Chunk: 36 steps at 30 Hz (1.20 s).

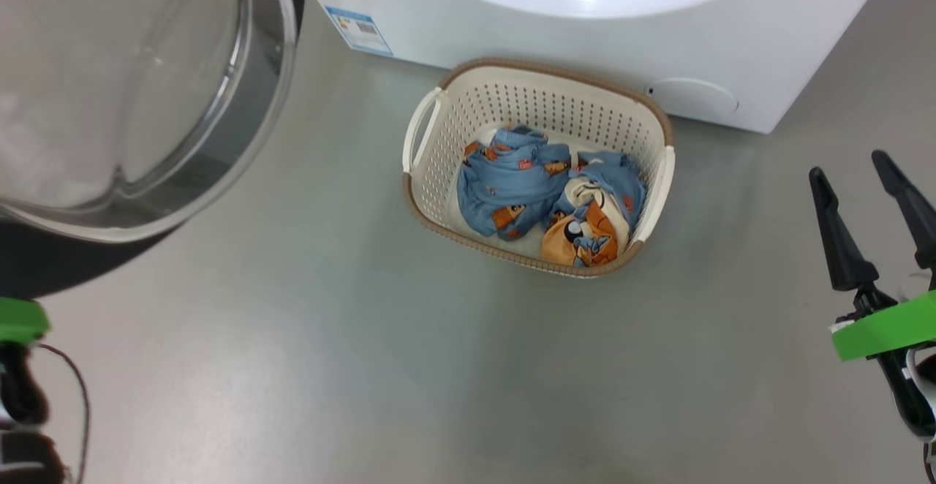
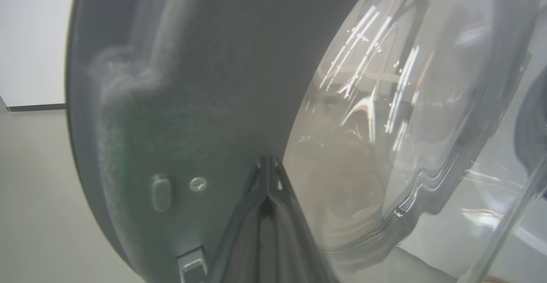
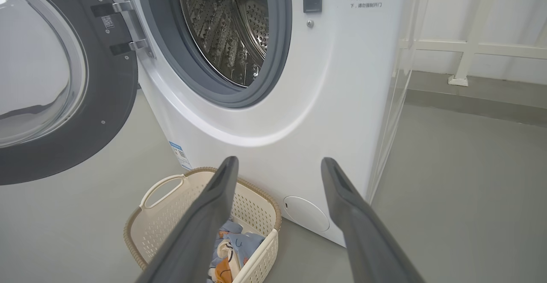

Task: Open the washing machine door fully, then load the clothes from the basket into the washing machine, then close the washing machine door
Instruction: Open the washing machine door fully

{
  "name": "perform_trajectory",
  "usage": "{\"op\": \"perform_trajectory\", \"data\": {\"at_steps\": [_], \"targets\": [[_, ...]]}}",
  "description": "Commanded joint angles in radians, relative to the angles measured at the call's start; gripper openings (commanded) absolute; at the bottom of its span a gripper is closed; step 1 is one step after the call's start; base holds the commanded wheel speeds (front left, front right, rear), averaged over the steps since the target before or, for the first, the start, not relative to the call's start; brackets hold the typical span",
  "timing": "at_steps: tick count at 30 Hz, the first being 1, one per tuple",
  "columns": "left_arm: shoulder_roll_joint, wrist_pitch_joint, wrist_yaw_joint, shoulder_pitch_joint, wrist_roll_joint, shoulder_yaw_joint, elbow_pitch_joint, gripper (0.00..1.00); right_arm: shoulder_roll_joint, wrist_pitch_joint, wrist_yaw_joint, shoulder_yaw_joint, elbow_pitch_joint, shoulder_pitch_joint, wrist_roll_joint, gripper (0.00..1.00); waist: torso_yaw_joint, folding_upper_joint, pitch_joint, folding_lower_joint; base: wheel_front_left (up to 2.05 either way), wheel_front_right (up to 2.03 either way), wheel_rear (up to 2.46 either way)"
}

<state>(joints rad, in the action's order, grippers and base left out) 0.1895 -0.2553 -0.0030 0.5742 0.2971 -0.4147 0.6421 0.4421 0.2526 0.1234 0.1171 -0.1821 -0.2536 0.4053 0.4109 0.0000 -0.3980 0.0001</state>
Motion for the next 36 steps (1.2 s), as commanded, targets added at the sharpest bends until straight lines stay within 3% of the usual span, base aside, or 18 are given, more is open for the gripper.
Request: {"op": "perform_trajectory", "data": {"at_steps": [1, 15, 29, 36], "targets": [[0.085, -0.006, 0.003, 0.032, -0.015, -0.052, -0.004, 0.0, 0.024, 0.009, 0.007, 0.016, 0.029, -0.013, 0.004, 1.0, -0.002, 0.0, -0.024, -0.0001, 0.0, 0.0, 0.0], [0.147, -0.006, 0.01, 0.143, -0.08, -0.14, 0.102, 0.0, 0.059, 0.009, 0.007, 0.012, 0.038, -0.049, 0.012, 1.0, -0.016, 0.0, -0.097, -0.0001, 0.0, 0.0, 0.0], [0.135, -0.006, 0.017, 0.173, -0.127, -0.177, 0.114, 0.0, 0.05, 0.009, 0.007, 0.011, 0.029, -0.067, 0.011, 1.0, -0.033, 0.0, -0.1, -0.0001, 0.0, 0.0, 0.0], [0.112, -0.006, -0.039, 0.112, -0.136, -0.199, 0.084, 0.0, 0.0, 0.009, 0.007, 0.013, 0.006, -0.046, 0.013, 1.0, -0.046, 0.0, -0.006, -0.0001, 0.0, 0.0, 0.0]]}}
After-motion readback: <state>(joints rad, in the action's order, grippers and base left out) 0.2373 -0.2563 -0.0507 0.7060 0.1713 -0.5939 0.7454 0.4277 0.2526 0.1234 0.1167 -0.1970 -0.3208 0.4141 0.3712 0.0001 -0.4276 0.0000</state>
